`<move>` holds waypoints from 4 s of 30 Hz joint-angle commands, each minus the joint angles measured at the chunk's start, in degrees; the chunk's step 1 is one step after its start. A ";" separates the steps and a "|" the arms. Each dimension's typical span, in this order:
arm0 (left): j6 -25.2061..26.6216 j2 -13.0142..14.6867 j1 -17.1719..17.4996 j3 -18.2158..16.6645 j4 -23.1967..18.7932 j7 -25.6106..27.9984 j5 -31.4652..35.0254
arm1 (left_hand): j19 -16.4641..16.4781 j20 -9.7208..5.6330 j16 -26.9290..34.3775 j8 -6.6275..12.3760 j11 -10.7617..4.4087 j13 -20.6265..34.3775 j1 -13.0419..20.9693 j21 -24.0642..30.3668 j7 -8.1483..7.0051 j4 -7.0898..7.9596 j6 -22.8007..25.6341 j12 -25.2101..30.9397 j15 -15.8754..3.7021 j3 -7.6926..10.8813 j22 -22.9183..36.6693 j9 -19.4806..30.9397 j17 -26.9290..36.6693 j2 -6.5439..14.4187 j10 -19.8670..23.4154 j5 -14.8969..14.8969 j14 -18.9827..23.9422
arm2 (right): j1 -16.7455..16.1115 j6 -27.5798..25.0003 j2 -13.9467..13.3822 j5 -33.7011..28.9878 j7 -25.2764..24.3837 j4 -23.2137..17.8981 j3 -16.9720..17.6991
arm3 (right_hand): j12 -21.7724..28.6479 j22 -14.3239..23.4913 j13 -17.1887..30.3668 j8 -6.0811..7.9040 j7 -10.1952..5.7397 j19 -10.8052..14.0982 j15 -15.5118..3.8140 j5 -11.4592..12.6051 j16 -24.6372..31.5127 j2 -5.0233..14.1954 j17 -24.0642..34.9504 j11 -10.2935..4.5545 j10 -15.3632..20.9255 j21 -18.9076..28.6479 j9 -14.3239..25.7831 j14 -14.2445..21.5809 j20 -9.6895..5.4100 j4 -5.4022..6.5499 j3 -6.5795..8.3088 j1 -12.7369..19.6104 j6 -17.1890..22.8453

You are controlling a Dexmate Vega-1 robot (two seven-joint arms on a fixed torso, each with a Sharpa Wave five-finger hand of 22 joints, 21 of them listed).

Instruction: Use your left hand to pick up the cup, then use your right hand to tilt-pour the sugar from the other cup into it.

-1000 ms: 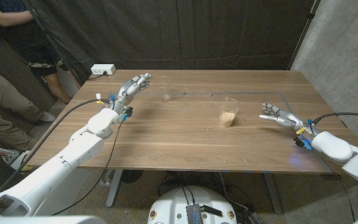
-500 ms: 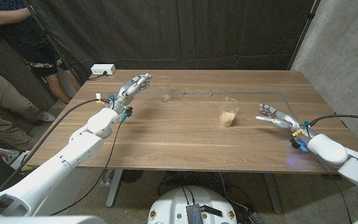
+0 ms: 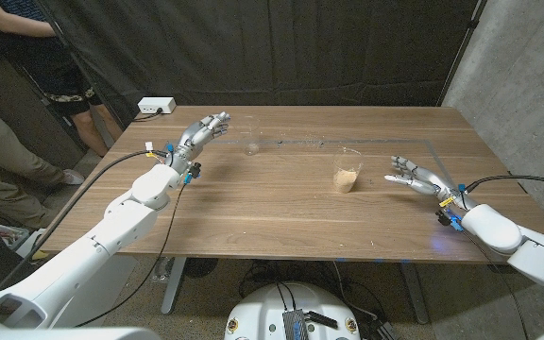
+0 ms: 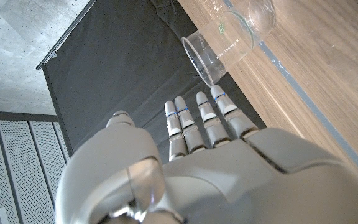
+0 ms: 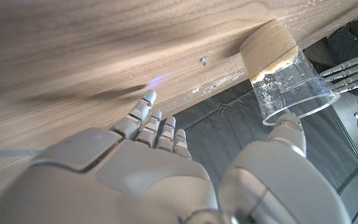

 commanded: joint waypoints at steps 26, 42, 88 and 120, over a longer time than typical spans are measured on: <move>-1.98 0.25 -1.29 -0.16 3.01 -2.72 -0.80 | 0.27 -0.38 -0.07 0.27 -0.02 0.10 -0.20 -0.34 0.01 0.10 0.91 0.24 -6.49 0.61 0.28 0.14 -0.07 -0.13 0.64 0.22 0.72 | 1.98 -1.11 2.32 -2.60 -0.50 -2.05 -1.89 | 0.21 0.26 -0.08 0.27 -0.27 0.24 -6.72 0.77 -0.04 0.83 0.15 -0.33 -0.54 -0.98 0.11 0.17 -4.79 -0.04 0.13 1.72 0.48; -2.82 0.15 -2.03 0.09 4.62 -4.44 -1.17 | 0.32 -0.44 -0.11 0.25 -0.02 0.12 -0.27 -0.38 0.16 0.07 1.01 0.25 -6.56 0.72 0.28 0.13 -0.08 -0.15 0.83 0.20 0.72 | 0.92 -1.96 2.85 -3.19 -1.90 -4.22 -1.88 | 0.27 0.27 -0.15 0.18 -0.30 0.39 -6.73 0.80 -0.03 0.40 0.14 -0.33 -0.62 -1.43 0.09 0.16 -4.45 -0.11 -0.15 2.05 0.45; -3.23 0.77 -2.28 0.20 4.54 -5.04 -0.56 | 0.28 -0.43 -0.17 0.09 -0.03 0.18 -0.42 -0.56 0.16 -0.04 1.06 0.12 -6.48 1.06 0.29 0.10 -0.12 -0.20 0.93 0.19 0.85 | 4.80 -0.94 6.70 -6.94 -2.37 -1.83 -5.30 | 0.40 0.32 -0.32 0.02 -0.41 1.08 -6.98 1.38 -0.04 0.47 0.11 -0.42 -1.04 -2.88 0.06 0.35 -3.76 -0.89 0.20 5.92 0.24; -4.29 0.63 -2.45 0.15 6.17 -6.27 -1.35 | 0.29 -0.44 -0.23 0.17 -0.07 0.23 -0.53 -0.66 0.32 -0.10 1.55 0.07 -6.54 1.25 0.29 0.09 -0.13 -0.29 1.03 0.18 0.87 | 6.90 -2.46 9.11 -6.62 -1.04 -2.36 -7.36 | 0.00 0.49 -0.41 -0.44 -0.25 0.80 -5.57 1.36 -0.26 0.63 0.16 0.97 -2.89 -4.17 0.15 -0.76 -1.21 -0.31 -0.14 6.74 -0.72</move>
